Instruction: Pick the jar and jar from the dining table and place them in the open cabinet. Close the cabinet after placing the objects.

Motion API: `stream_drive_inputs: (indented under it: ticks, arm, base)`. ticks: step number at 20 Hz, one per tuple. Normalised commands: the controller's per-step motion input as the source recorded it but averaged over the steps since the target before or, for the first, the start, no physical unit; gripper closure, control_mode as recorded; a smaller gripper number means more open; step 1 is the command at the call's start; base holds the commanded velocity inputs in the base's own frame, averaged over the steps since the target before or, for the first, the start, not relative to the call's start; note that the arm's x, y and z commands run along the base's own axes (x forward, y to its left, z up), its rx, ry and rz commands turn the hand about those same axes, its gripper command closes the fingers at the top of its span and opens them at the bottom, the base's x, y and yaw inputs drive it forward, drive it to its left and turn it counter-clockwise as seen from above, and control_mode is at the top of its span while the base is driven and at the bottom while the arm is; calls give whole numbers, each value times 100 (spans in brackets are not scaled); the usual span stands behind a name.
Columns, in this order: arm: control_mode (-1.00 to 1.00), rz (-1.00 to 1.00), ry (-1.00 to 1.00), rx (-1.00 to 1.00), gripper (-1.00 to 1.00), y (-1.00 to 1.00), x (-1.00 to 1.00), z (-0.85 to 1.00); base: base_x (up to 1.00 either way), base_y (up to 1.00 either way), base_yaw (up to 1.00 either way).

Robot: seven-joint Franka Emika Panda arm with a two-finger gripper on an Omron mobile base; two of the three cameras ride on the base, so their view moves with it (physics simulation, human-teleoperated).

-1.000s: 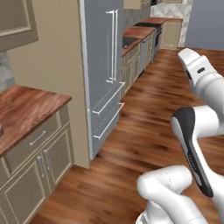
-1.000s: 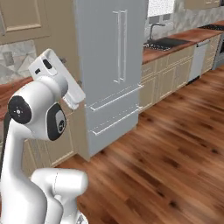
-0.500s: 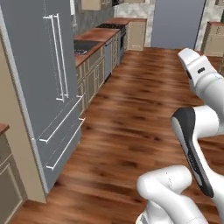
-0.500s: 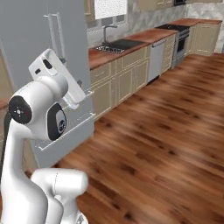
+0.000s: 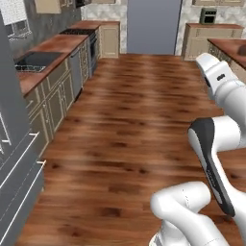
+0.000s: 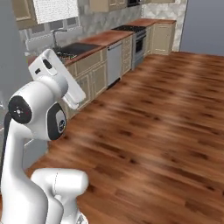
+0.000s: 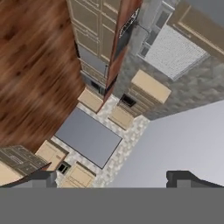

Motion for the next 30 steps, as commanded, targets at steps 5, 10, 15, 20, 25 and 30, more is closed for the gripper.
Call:
stream_drive_inputs:
  ticks: [5,10,15,20,25,30]
  arm:
    - [100,0,0,0,-100,0,0,0]
    - [100,0,0,0,-100,0,0,0]
    - [100,0,0,0,-100,0,0,0]
    - [100,0,0,0,-100,0,0,0]
    - [100,0,0,0,-100,0,0,0]
    - [100,0,0,0,-100,0,0,0]
  base:
    - [94,-62,-34]
    - [99,-54,-31]
    - [100,-52,-30]
    - [100,-48,-30]
    - [100,-39,-29]
    - [100,-34,-28]
